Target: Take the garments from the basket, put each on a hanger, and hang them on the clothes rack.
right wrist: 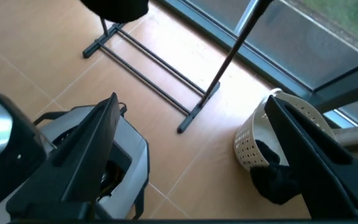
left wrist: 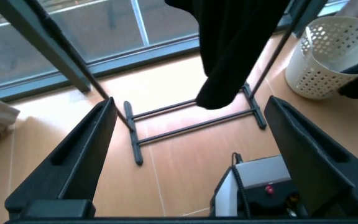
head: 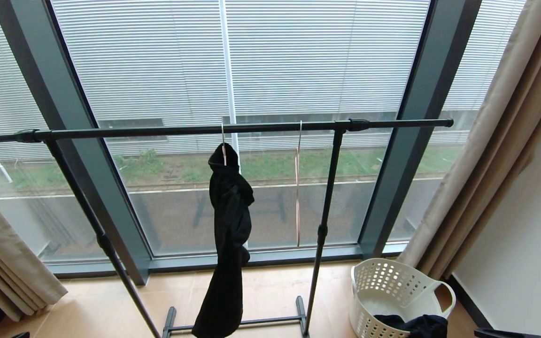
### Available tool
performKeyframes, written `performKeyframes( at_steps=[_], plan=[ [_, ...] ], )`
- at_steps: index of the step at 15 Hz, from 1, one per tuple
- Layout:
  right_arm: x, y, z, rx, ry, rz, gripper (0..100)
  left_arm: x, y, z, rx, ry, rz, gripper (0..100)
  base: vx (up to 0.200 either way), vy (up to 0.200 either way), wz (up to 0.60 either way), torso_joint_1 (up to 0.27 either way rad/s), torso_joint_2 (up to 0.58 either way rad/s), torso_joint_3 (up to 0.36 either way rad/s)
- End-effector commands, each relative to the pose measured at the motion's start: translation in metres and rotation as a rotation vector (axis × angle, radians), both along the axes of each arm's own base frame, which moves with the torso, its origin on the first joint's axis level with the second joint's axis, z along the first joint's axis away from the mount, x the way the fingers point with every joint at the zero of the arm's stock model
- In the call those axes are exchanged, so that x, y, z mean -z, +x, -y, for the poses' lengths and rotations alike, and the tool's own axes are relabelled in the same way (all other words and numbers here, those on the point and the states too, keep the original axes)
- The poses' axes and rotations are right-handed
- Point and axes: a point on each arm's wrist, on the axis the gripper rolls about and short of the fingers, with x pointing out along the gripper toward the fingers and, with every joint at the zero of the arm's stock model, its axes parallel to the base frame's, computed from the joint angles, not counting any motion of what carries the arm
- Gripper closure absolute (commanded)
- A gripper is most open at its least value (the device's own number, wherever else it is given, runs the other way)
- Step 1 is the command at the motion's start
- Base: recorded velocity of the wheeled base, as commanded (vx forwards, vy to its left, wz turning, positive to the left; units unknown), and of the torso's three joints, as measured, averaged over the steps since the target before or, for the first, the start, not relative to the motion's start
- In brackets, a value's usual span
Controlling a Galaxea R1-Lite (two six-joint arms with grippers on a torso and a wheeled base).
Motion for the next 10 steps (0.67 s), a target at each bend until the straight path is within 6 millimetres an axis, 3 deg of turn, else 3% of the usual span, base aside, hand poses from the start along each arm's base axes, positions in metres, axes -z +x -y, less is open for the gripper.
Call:
performKeyframes(
  at_steps=[1, 5, 10],
  plan=[
    [0.005, -0.037, 0.013, 0.021, 0.029, 0.097, 0, 0.007, -0.025, -0.007, -0.020, 0.033, 0.088, 0, 0.000, 0.000, 0.00, 0.000, 0.00, 0.000],
    [0.007, -0.048, 0.020, 0.229, 0.093, 0.130, 0, 0.011, -0.041, -0.012, -0.150, 0.057, 0.160, 0, 0.000, 0.000, 0.00, 0.000, 0.00, 0.000],
    [0.009, -0.068, 0.028, 0.363, 0.175, 0.369, 0, 0.013, -0.062, -0.011, -0.281, 0.119, 0.400, 0, 0.000, 0.000, 0.00, 0.000, 0.00, 0.000]
  ],
)
